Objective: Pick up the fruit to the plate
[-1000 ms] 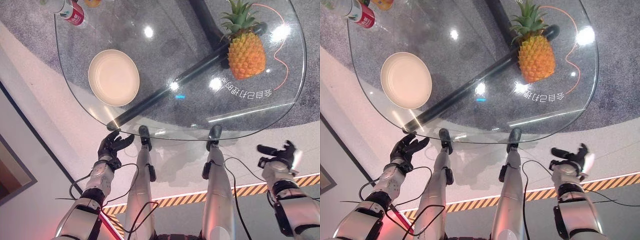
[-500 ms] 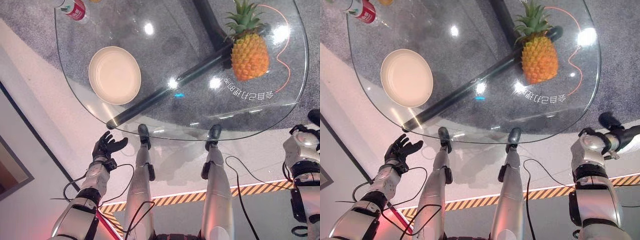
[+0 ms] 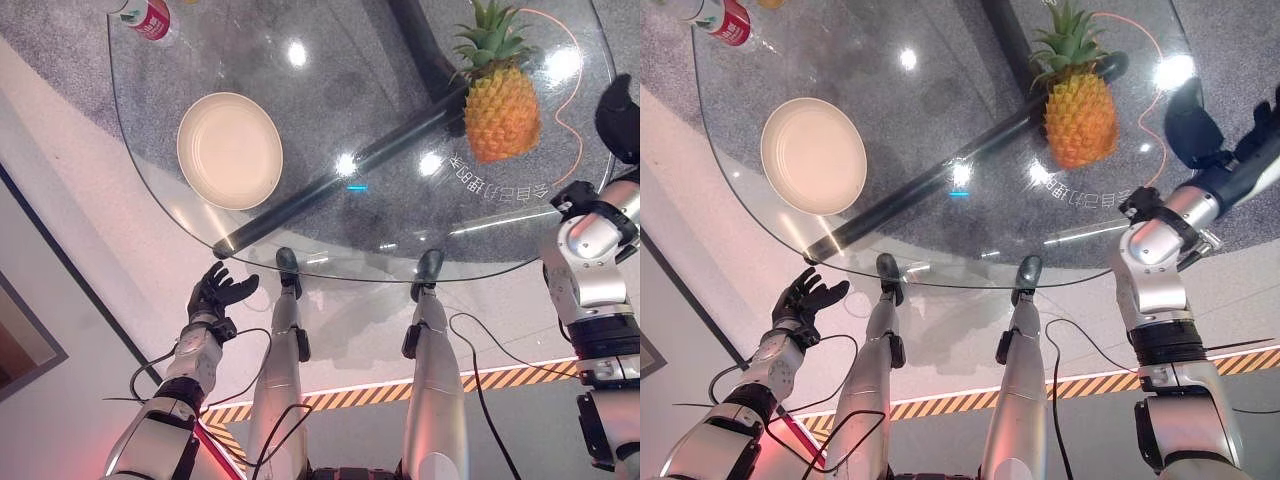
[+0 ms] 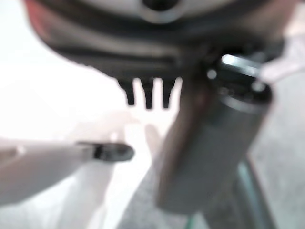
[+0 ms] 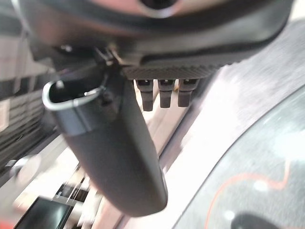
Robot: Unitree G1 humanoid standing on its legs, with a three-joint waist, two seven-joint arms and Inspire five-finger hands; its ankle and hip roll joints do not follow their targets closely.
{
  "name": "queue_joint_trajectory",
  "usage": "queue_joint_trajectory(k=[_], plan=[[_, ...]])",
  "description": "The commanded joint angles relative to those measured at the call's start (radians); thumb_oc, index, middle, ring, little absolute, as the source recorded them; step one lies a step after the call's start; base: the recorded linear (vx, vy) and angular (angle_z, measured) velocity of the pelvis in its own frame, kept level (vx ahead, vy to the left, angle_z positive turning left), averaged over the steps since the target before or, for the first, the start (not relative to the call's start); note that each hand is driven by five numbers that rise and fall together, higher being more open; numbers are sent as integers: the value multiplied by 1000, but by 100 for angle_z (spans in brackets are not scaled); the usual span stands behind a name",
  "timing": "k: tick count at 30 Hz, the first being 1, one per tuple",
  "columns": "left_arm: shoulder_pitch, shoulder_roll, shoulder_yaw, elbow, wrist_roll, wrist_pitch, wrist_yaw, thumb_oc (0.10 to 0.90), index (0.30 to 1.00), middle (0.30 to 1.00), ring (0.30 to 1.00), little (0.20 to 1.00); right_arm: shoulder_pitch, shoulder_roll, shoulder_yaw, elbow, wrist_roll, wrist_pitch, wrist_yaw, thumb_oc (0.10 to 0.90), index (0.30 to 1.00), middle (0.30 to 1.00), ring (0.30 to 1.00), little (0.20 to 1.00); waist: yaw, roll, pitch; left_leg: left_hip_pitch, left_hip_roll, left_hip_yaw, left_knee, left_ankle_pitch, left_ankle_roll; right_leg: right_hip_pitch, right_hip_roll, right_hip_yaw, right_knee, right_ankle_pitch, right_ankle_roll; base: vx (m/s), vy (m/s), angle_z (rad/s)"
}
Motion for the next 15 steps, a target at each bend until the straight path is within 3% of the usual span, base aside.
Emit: queue_joint_trajectory(k=[1,15], plan=[[72,13,49,26,32,-44,30,800,900,900,900,900,15,-36,-39,-131,-132,5,18,800,900,900,900,900,-9,-19,-13,12,-17,-54,40,-61,4,-15,-9,-66,11,74,20,13,37,2],[82,-5,39,26,52,-51,26,800,900,900,900,900,55,-2,46,-176,-125,82,198,800,900,900,900,900,-7,-23,-13,22,-15,-38,39,-58,2,0,-10,-74,10,68,19,1,2,0]])
